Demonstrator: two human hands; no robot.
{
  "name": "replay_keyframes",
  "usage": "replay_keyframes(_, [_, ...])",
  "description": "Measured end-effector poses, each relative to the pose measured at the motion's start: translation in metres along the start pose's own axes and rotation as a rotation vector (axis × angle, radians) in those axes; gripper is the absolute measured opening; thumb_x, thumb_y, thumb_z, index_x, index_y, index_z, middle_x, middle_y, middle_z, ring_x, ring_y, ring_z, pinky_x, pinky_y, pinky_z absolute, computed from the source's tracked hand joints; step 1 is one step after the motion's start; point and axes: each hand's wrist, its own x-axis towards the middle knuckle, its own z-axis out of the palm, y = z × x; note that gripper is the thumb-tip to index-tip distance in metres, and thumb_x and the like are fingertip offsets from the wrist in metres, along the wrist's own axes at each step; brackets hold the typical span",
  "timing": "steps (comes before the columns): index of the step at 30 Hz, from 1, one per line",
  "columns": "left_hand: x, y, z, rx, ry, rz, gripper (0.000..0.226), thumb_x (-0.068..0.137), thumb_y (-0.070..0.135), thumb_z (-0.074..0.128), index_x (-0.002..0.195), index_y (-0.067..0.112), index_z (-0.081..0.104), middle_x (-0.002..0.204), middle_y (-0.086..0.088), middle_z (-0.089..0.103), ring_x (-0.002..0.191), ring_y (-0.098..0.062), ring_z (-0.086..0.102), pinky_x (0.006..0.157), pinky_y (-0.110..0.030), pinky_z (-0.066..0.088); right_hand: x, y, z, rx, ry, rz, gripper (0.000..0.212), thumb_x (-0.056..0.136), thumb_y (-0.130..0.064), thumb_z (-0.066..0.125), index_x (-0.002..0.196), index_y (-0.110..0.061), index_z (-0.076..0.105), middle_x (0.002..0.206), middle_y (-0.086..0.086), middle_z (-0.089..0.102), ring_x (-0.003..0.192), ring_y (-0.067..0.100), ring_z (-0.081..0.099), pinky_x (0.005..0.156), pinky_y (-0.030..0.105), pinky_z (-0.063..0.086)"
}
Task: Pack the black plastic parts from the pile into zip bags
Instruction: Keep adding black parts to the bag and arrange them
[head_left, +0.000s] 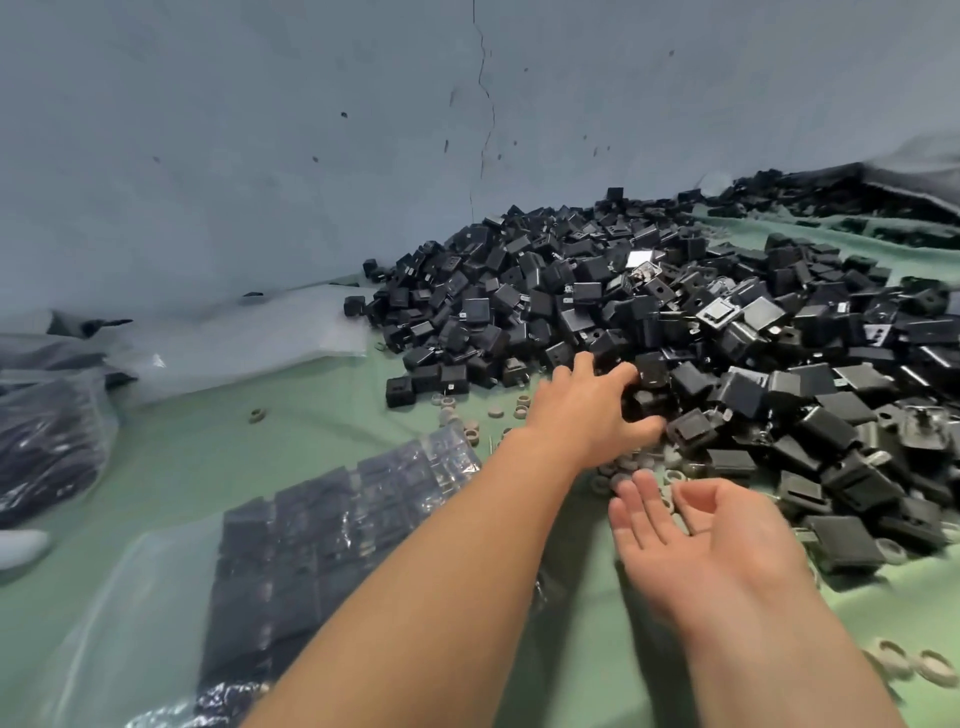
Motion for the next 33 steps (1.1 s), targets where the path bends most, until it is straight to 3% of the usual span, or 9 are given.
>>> replay_keyframes(6, [-0.006, 0.001, 0.011, 0.036, 0.157, -0.003, 0.059, 0.091, 0.063, 0.048, 0.138, 0.028, 0.05, 0.132, -0.016, 0.046, 0.112, -0.039, 0.053, 0.09, -0.046, 0.045, -0.003, 0.001, -0.003, 0.023, -0.022, -0.003, 0.017, 0.098, -0.011, 0.039, 0.091, -0.007, 0.054, 0.101, 0.007, 0.063, 0.093, 0.021, 0.062, 0.088, 0.036, 0.045])
replay_keyframes(10, [-0.008, -0.007, 0.008, -0.146, 0.197, -0.014, 0.058, 0.089, 0.066, 0.048, 0.137, 0.034, 0.051, 0.13, -0.005, 0.05, 0.112, -0.031, 0.055, 0.092, -0.046, 0.049, -0.005, 0.002, -0.002, 0.035, -0.027, -0.011, 0.018, 0.098, -0.01, 0.039, 0.09, -0.005, 0.054, 0.101, 0.007, 0.063, 0.091, 0.021, 0.062, 0.087, 0.036, 0.046])
replay_keyframes(15, [-0.016, -0.007, -0.005, -0.574, 0.255, -0.132, 0.043, 0.085, 0.071, 0.047, 0.11, 0.039, 0.062, 0.097, 0.01, 0.061, 0.091, -0.012, 0.062, 0.081, -0.039, 0.053, -0.005, 0.001, -0.001, 0.052, -0.031, -0.008, 0.018, 0.098, -0.01, 0.038, 0.09, -0.005, 0.053, 0.101, 0.008, 0.061, 0.09, 0.021, 0.062, 0.085, 0.034, 0.048])
replay_keyframes(18, [-0.02, -0.007, -0.02, -0.974, 0.291, -0.226, 0.043, 0.087, 0.067, 0.048, 0.08, 0.027, 0.06, 0.062, 0.02, 0.059, 0.056, 0.0, 0.055, 0.059, -0.028, 0.046, -0.005, 0.001, -0.001, 0.048, -0.042, 0.005, 0.018, 0.097, -0.009, 0.038, 0.089, -0.005, 0.054, 0.102, 0.008, 0.062, 0.092, 0.021, 0.063, 0.085, 0.034, 0.048])
replay_keyframes(21, [-0.02, -0.009, -0.039, -1.602, 0.19, -0.544, 0.05, 0.089, 0.063, 0.05, 0.088, 0.015, 0.064, 0.072, 0.003, 0.065, 0.059, -0.015, 0.061, 0.052, -0.024, 0.044, -0.006, 0.001, -0.002, 0.033, -0.063, 0.012, 0.017, 0.097, -0.01, 0.04, 0.09, -0.006, 0.055, 0.106, 0.009, 0.063, 0.096, 0.022, 0.063, 0.087, 0.035, 0.046])
replay_keyframes(24, [-0.034, -0.004, -0.052, -1.969, 0.063, -0.591, 0.062, 0.088, 0.068, 0.051, 0.097, 0.009, 0.065, 0.083, -0.005, 0.067, 0.066, -0.023, 0.066, 0.047, -0.022, 0.045, -0.006, 0.003, -0.002, 0.011, -0.109, 0.009, 0.015, 0.096, -0.012, 0.041, 0.098, -0.011, 0.056, 0.112, 0.01, 0.063, 0.104, 0.026, 0.06, 0.096, 0.04, 0.043])
replay_keyframes(26, [-0.051, 0.004, -0.056, -1.929, 0.037, -0.505, 0.062, 0.086, 0.07, 0.05, 0.093, 0.011, 0.066, 0.079, -0.003, 0.069, 0.065, -0.02, 0.067, 0.047, -0.023, 0.045, -0.007, 0.006, 0.002, -0.027, -0.158, 0.0, 0.019, 0.096, -0.017, 0.042, 0.107, -0.016, 0.057, 0.11, 0.009, 0.061, 0.103, 0.027, 0.058, 0.097, 0.044, 0.043])
replay_keyframes(30, [-0.089, 0.022, -0.059, -1.554, 0.12, -0.387, 0.06, 0.085, 0.07, 0.051, 0.096, 0.015, 0.07, 0.078, 0.002, 0.07, 0.07, -0.015, 0.065, 0.057, -0.026, 0.052, -0.015, 0.015, 0.013, -0.083, -0.299, -0.028, 0.033, 0.096, -0.036, 0.039, 0.118, -0.021, 0.059, 0.105, 0.011, 0.066, 0.103, 0.03, 0.063, 0.094, 0.054, 0.047])
replay_keyframes(33, [-0.116, 0.033, -0.054, -1.502, 0.195, -0.265, 0.043, 0.091, 0.056, 0.056, 0.094, 0.015, 0.067, 0.086, -0.002, 0.07, 0.075, -0.011, 0.065, 0.071, -0.025, 0.055, -0.021, 0.02, 0.022, -0.114, -0.353, -0.087, 0.033, 0.095, -0.042, 0.036, 0.102, -0.023, 0.063, 0.1, 0.008, 0.071, 0.096, 0.026, 0.067, 0.08, 0.04, 0.053])
